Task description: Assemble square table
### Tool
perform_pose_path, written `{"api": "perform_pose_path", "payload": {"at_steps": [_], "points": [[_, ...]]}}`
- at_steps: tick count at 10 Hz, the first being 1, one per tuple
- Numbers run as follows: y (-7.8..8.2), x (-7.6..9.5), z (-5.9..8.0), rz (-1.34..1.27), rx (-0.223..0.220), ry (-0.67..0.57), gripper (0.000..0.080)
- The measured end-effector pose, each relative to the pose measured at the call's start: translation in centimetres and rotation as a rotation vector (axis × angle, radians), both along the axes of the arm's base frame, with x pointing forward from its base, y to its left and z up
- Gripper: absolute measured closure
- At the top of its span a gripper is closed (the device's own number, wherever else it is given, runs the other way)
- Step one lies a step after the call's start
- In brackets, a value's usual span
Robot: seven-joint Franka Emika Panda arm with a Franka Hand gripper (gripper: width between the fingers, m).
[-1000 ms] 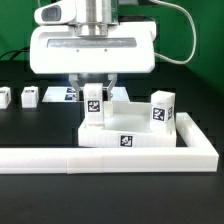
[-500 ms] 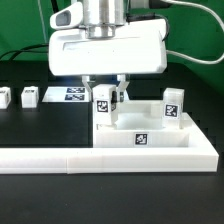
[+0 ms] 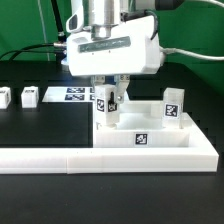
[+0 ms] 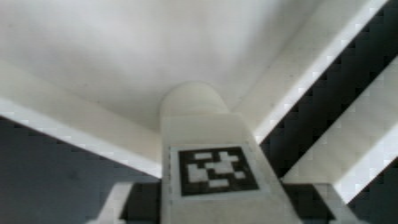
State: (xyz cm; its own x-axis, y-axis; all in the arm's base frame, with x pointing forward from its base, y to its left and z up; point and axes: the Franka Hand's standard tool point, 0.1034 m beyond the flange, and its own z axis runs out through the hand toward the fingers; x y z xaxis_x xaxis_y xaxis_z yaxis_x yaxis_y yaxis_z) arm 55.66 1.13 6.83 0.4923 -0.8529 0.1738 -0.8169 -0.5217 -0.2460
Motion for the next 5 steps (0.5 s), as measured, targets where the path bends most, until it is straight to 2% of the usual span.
{"api": "perform_pose_path", "payload": {"at_steps": [2, 4, 5], "points": [[-0.07, 0.02, 0.05, -0.038, 0.012, -0.002, 0.0508], [-0.28, 0.01, 0.06, 0.041, -0.014, -0.001, 0.026], [-0.99, 0.09, 0.22, 0.117, -0.039, -0.002, 0.026]]}}
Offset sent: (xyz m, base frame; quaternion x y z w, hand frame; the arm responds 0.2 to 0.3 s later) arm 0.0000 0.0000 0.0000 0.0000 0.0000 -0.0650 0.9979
